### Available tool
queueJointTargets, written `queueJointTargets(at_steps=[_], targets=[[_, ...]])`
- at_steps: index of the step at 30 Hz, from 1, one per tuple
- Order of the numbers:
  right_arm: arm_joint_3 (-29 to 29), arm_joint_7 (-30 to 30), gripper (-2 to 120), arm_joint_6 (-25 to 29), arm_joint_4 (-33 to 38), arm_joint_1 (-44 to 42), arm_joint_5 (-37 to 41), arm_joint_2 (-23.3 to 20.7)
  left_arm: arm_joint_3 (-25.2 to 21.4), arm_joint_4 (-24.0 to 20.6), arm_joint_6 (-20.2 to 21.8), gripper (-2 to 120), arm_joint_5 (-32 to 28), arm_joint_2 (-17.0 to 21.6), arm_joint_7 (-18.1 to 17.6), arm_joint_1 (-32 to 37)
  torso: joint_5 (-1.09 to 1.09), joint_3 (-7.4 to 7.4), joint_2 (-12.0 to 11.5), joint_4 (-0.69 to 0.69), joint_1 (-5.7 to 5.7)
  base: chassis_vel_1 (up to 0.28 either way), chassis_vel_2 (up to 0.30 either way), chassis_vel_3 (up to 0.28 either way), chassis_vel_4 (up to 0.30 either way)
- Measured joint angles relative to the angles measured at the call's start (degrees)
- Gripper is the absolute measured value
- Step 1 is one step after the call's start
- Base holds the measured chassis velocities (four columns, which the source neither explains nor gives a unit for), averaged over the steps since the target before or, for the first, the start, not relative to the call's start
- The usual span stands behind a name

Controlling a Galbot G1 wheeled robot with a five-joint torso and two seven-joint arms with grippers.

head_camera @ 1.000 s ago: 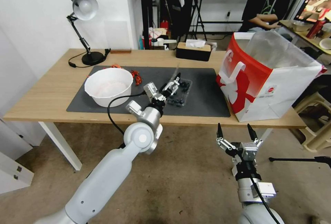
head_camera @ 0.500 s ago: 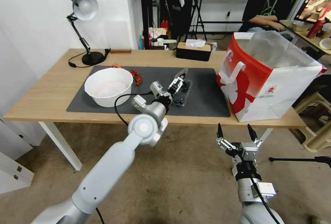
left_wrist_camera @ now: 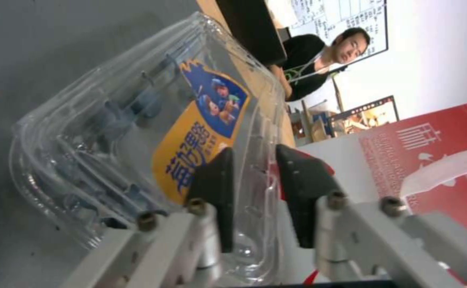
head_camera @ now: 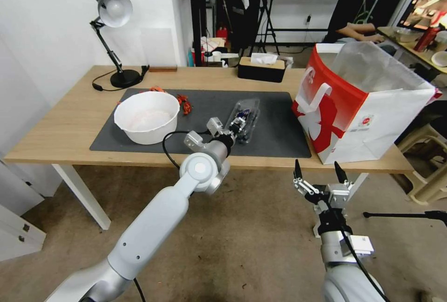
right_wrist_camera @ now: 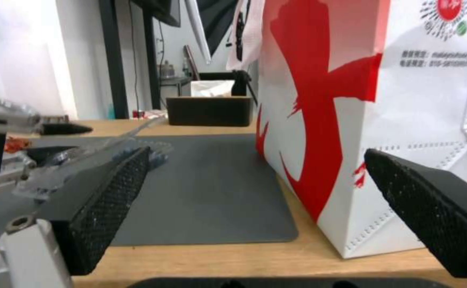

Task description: Close the takeout container lid, then place the container into the takeout bag.

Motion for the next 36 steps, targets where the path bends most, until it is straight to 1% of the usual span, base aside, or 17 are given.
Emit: queueJointTargets(at_steps=[1, 2, 5, 6, 8, 9, 11, 12, 15, 16, 19, 20, 23, 24, 27, 33, 36], targets=[[-0.04, 0.25, 100, -0.79, 0.08, 0.84, 1.44, -0.26, 0.11, 0.10, 0.04, 14, 0.13, -0.03, -0.03, 0.00, 0.00, 0.00, 0.00, 0.01, 0.00, 0.000, 0.000, 0.000, 0.000], [-0.04, 0.25, 100, -0.79, 0.08, 0.84, 1.44, -0.26, 0.11, 0.10, 0.04, 14, 0.13, -0.03, -0.03, 0.00, 0.00, 0.00, 0.00, 0.01, 0.00, 0.000, 0.000, 0.000, 0.000], [-0.20, 0.87, 100, -2.09, 0.18, 2.06, 3.77, -0.65, 0.23, 0.26, 0.07, 7, 0.37, -0.09, -0.20, 0.00, 0.00, 0.00, 0.00, 0.01, 0.00, 0.000, 0.000, 0.000, 0.000], [-0.47, 1.54, 100, -3.60, 0.37, 3.32, 6.70, -1.18, 0.44, 0.35, 0.11, 0, 0.55, -0.10, -0.34, -0.03, 0.00, 0.00, 0.00, 0.01, 0.00, 0.000, 0.000, 0.000, 0.000], [-0.46, 3.08, 99, -6.77, 0.55, 5.83, 12.65, -2.37, 1.33, 0.87, 0.15, 0, 0.88, -0.13, -0.55, -0.60, 0.00, 0.00, 0.00, 0.02, 0.00, 0.000, 0.000, 0.000, 0.000], [-0.46, 3.08, 99, -6.77, 0.55, 5.83, 12.65, -2.37, 1.33, 0.87, 0.15, 0, 0.88, -0.13, -0.55, -0.60, 0.00, 0.00, 0.00, 0.02, 0.00, 0.000, 0.000, 0.000, 0.000], [-0.42, 4.21, 99, -9.51, 0.72, 8.05, 17.96, -3.45, 1.80, 1.16, 0.17, 0, 1.17, -0.16, -0.77, -0.93, 0.00, 0.00, 0.00, -0.01, 0.00, 0.000, 0.000, 0.000, 0.000], [-0.42, 4.21, 99, -9.51, 0.72, 8.05, 17.96, -3.45, 1.80, 1.16, 0.17, 0, 1.17, -0.16, -0.77, -0.93, 0.00, 0.00, 0.00, -0.01, 0.00, 0.000, 0.000, 0.000, 0.000], [-0.54, 5.80, 99, -13.66, 0.76, 11.80, 25.99, -5.31, 2.22, 1.41, 0.20, 0, 1.66, -0.13, -1.26, -1.18, 0.00, 0.00, 0.00, 0.01, 0.01, 0.000, 0.000, 0.000, 0.000], [-0.54, 5.80, 99, -13.66, 0.76, 11.80, 25.99, -5.31, 2.22, 1.41, 0.20, 0, 1.66, -0.13, -1.26, -1.18, 0.00, 0.00, 0.00, 0.01, 0.01, 0.000, 0.000, 0.000, 0.000], [-1.47, 7.82, 99, -18.42, -0.41, 17.69, 41.18, -8.25, 2.64, 1.73, 0.30, 0, 2.22, 0.08, -1.42, -1.38, 0.00, 0.00, 0.01, 0.00, 0.00, 0.000, 0.000, 0.000, 0.000], [-1.47, 7.82, 99, -18.42, -0.41, 17.69, 41.18, -8.25, 2.64, 1.73, 0.30, 0, 2.22, 0.08, -1.42, -1.38, 0.00, 0.00, 0.01, 0.00, 0.00, 0.000, 0.000, 0.000, 0.000], [-3.17, 9.23, 99, -20.46, -2.46, 23.33, 49.31, -9.72, 2.77, 1.79, 0.31, 0, 2.70, 0.10, -1.47, -1.43, 0.00, 0.01, 0.00, 0.01, 0.00, 0.000, 0.000, 0.000, 0.000], [-3.17, 9.23, 99, -20.46, -2.46, 23.33, 49.31, -9.72, 2.77, 1.79, 0.31, 0, 2.70, 0.10, -1.47, -1.43, 0.00, 0.01, 0.00, 0.01, 0.00, 0.000, 0.000, 0.000, 0.000], [-5.35, 10.37, 99, -21.63, -4.92, 28.81, 55.03, -10.54, 2.86, 1.88, 0.33, 0, 3.06, 0.13, -1.48, -1.51, -0.01, 0.01, 0.00, 0.02, 0.00, 0.000, 0.000, 0.000, 0.000], [-8.97, 11.69, 99, -22.58, -8.32, 33.95, 59.20, -10.52, 2.86, 2.08, 0.38, 0, 3.30, 0.03, -1.60, -1.56, -0.01, 0.01, 0.00, -0.01, 0.00, 0.000, 0.000, 0.000, 0.000], [-10.66, 12.30, 99, -22.81, -10.13, 36.28, 61.02, -9.94, 2.86, 2.08, 0.40, 0, 3.37, 0.13, -1.63, -1.56, -0.01, 0.01, 0.00, 0.01, 0.00, 0.000, 0.000, 0.000, 0.000]])
